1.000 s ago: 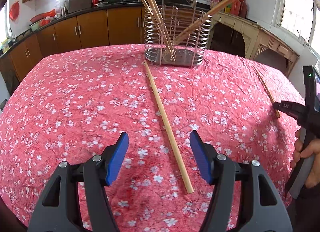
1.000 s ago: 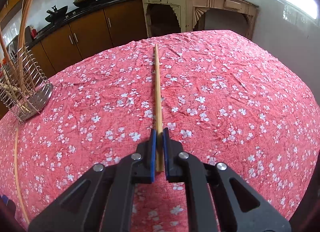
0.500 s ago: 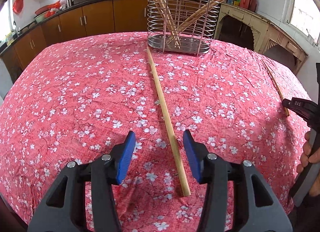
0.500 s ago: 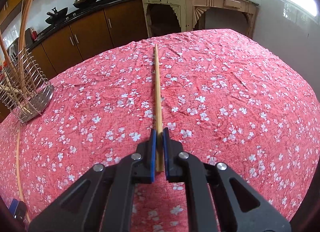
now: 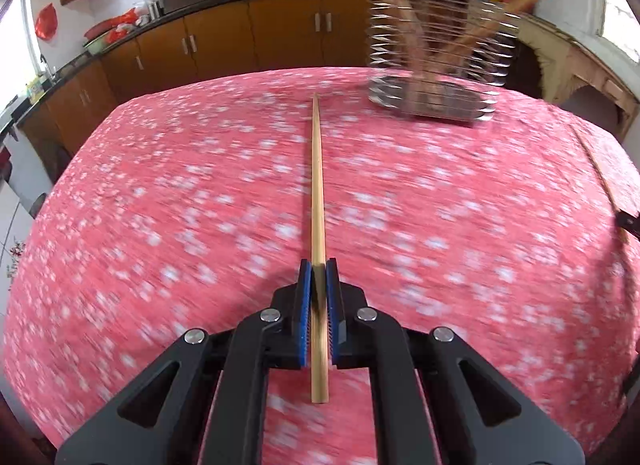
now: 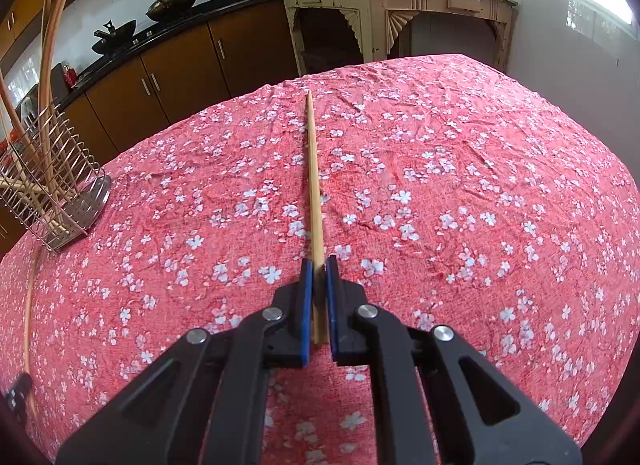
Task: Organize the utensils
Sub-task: 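Lower the left tool onto the chopstick and close it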
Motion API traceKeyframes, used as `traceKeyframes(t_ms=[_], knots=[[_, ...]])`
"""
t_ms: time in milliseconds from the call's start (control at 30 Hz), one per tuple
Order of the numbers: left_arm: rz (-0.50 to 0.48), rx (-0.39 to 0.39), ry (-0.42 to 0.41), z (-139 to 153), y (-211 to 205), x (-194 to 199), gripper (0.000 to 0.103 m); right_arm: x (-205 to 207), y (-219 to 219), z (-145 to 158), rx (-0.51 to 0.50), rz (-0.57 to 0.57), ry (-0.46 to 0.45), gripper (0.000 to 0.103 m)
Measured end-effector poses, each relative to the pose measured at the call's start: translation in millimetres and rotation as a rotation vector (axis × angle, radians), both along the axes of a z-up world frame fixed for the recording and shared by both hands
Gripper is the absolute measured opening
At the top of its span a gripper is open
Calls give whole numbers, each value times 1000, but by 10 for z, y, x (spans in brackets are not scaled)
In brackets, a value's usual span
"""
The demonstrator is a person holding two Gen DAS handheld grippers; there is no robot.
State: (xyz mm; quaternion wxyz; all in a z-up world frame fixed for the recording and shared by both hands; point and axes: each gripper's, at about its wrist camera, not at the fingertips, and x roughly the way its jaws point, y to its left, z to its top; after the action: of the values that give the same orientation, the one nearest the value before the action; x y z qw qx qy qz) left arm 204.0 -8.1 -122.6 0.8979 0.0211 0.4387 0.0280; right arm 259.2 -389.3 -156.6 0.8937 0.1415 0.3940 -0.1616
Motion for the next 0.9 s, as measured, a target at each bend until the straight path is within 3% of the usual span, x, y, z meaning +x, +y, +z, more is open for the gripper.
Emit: traceKeyframes(t_ms=[200,500,567,700,900], knots=[[-20,-29,1,-12,239,227,7,3,13,1,-1,1,1,8],[-20,-91,-31,-19,356,157,8,3,-2,-2,8,1,-2,8],[-27,-95,-30,-18,363,96,10,3,-1,-3,11,1,-4,8],[-39,-90,-31,-15,347,8,25,1,-5,-5,15,1,-5,8],[-30,-70,-27,-24,339,13,23,3,-9,-6,14,1,-5,8]])
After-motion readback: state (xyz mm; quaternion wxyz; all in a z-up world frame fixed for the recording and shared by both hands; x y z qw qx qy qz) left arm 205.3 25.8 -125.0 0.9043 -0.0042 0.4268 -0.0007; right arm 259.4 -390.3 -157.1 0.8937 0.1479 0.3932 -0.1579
